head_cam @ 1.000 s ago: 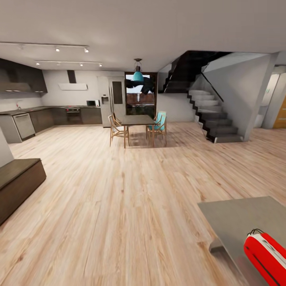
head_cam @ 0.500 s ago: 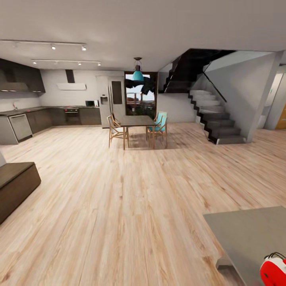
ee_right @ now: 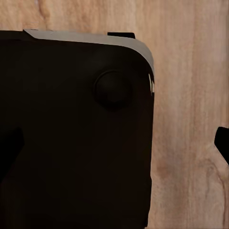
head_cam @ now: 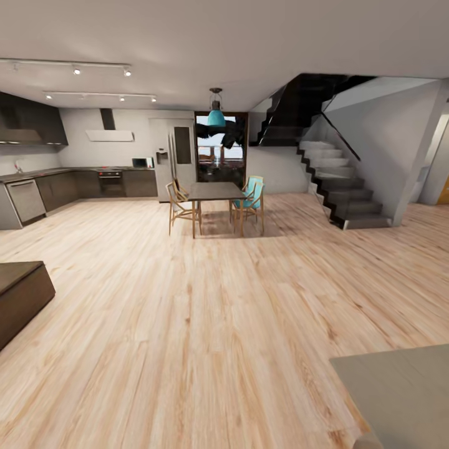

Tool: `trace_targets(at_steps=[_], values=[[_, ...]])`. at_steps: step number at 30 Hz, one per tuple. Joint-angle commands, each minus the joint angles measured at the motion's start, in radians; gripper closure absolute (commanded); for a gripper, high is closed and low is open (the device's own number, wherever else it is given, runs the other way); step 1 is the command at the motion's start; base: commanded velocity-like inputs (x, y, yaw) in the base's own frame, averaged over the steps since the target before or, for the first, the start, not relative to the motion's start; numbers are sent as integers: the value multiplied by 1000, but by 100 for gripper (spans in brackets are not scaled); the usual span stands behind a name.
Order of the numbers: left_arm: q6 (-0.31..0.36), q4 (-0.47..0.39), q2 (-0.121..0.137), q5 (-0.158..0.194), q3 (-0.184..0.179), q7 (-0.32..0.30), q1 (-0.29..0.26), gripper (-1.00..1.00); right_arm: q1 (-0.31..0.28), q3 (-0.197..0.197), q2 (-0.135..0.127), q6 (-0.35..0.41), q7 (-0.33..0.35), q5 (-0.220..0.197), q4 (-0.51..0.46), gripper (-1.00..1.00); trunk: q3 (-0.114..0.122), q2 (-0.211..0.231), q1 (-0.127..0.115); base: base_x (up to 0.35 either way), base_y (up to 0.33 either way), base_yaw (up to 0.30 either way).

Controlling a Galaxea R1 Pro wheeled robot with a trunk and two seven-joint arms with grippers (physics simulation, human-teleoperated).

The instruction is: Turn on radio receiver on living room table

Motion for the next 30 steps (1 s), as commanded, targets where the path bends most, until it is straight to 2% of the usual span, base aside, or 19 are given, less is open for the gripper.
trace_targets(at_steps=[1, 8, 16, 30], values=[[0, 0, -1, 0, 0, 0, 0, -100, 0, 0, 0, 0, 0, 0, 0, -100, 0, 0, 0, 328, 0, 0], [-1, 0, -2, 0, 0, 0, 0, -100, 0, 1, 0, 0, 0, 0, 0, -100, 0, 0, 0, 328, 0, -56], [-10, 0, -4, -2, 0, 0, 0, -100, 0, 2, 0, 0, 0, 1, 0, -100, 0, 0, 0, 306, 0, -239], [-11, 0, -6, -3, 0, 0, 0, -100, 0, 3, 0, 0, 0, 0, 0, -100, 0, 0, 0, 19, 0, -282]])
